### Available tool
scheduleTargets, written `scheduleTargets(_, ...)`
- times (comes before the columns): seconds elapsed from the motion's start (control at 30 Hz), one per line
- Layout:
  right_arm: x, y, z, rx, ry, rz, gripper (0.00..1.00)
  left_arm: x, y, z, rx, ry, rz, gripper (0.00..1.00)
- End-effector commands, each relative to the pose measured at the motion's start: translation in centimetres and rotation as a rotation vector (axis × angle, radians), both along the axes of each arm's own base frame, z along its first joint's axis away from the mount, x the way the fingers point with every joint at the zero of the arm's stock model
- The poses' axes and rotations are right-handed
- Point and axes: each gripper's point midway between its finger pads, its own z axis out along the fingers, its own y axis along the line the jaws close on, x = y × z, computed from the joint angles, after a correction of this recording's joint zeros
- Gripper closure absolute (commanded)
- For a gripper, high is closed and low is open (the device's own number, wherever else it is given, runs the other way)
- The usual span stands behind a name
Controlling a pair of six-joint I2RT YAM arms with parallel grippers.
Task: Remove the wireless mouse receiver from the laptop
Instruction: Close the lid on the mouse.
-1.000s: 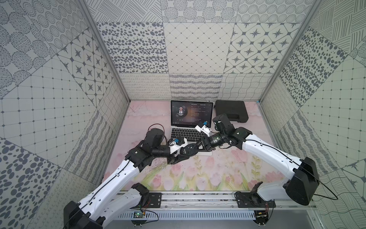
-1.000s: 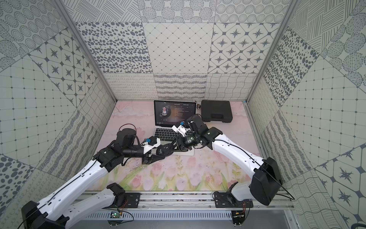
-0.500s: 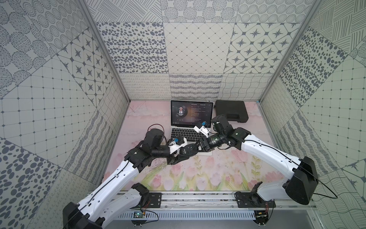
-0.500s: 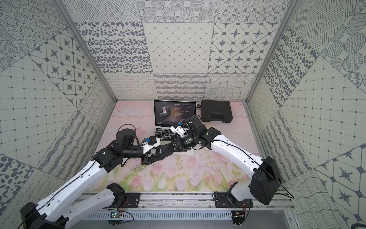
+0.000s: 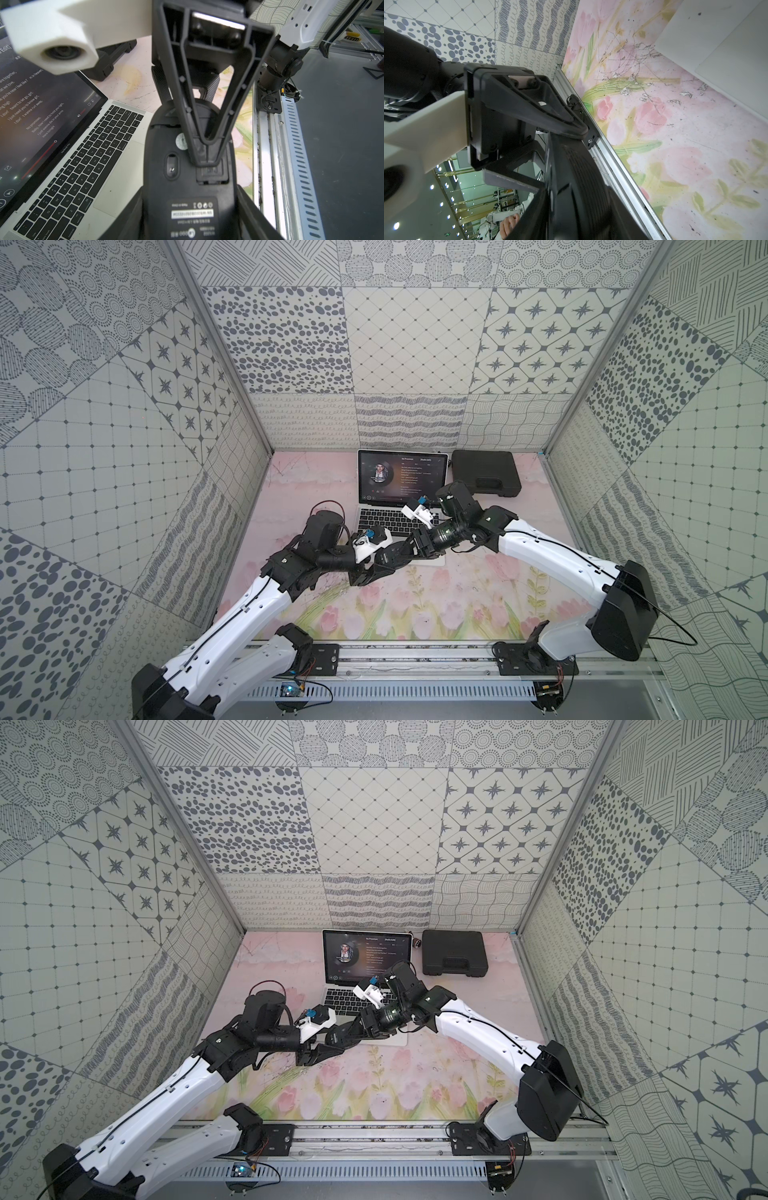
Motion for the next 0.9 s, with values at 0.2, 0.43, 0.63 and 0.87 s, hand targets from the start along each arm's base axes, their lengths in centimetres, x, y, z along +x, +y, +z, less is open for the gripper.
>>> scheduleTargets(0.2,0.1,0.0,-1.8,-0.057,-0.027,-0.008,0.42,0.4,-1.4,5.0,-0.172,-0.133,-0.051,1.00)
scheduleTargets(0.43,0.1,0.3,-0.9,-0.022,-0.035,-0.007,0.20,0.6,-1.5,4.2,-0.150,-0.107,-0.051,1.00)
scheduleTargets(0.63,0.1,0.5,2.3,0.068,-0.075,-0.004,0.03,1.0,-1.5,3.0,-0.109,-0.088,-0.043,1.00)
scheduleTargets(0.87,0.7,-1.3,4.0,0.100,-0.087,-0.062,0.03,1.3,-1.4,2.4,-0.086,-0.085,-0.031,1.00)
